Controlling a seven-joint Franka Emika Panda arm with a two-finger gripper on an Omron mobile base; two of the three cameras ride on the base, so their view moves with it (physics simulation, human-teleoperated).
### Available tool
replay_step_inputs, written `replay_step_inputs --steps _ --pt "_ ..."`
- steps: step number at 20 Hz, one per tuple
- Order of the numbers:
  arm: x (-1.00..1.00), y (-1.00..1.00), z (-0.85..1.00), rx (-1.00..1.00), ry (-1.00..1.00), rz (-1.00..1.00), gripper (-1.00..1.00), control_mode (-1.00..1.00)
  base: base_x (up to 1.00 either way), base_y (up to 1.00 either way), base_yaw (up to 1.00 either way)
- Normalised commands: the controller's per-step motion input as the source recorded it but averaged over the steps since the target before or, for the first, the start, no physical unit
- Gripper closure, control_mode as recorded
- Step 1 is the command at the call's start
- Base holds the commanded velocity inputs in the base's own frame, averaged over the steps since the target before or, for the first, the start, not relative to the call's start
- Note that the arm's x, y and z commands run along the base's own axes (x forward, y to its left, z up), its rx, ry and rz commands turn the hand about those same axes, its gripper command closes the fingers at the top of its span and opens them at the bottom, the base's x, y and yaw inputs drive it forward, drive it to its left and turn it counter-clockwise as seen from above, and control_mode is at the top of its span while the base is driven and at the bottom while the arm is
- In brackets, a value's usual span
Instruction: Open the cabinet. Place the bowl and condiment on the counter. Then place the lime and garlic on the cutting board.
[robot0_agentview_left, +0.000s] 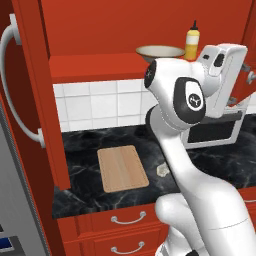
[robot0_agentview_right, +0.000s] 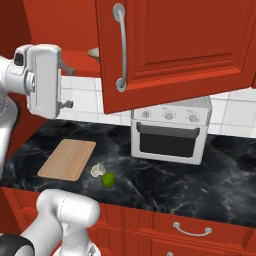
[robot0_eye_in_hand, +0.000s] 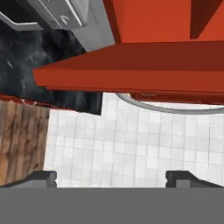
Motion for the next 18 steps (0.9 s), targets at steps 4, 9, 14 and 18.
replay_step_inputs --steps 4,9,14,18 --pt "0.37 -0.23 0.0 -0.02 0.0 -0.16 -1.0 -1.0 0.0 0.0 0.0" --pt "0.33 -0.21 0.0 -0.02 0.0 -0.16 -1.0 -1.0 0.0 0.0 0.0" --pt "0.34 -0.07 0.0 -0.03 0.0 -0.16 -1.0 -1.0 0.0 0.0 0.0" --pt "0.22 0.0 -0.02 -0.03 0.0 -0.08 -1.0 -1.0 0.0 0.0 0.0"
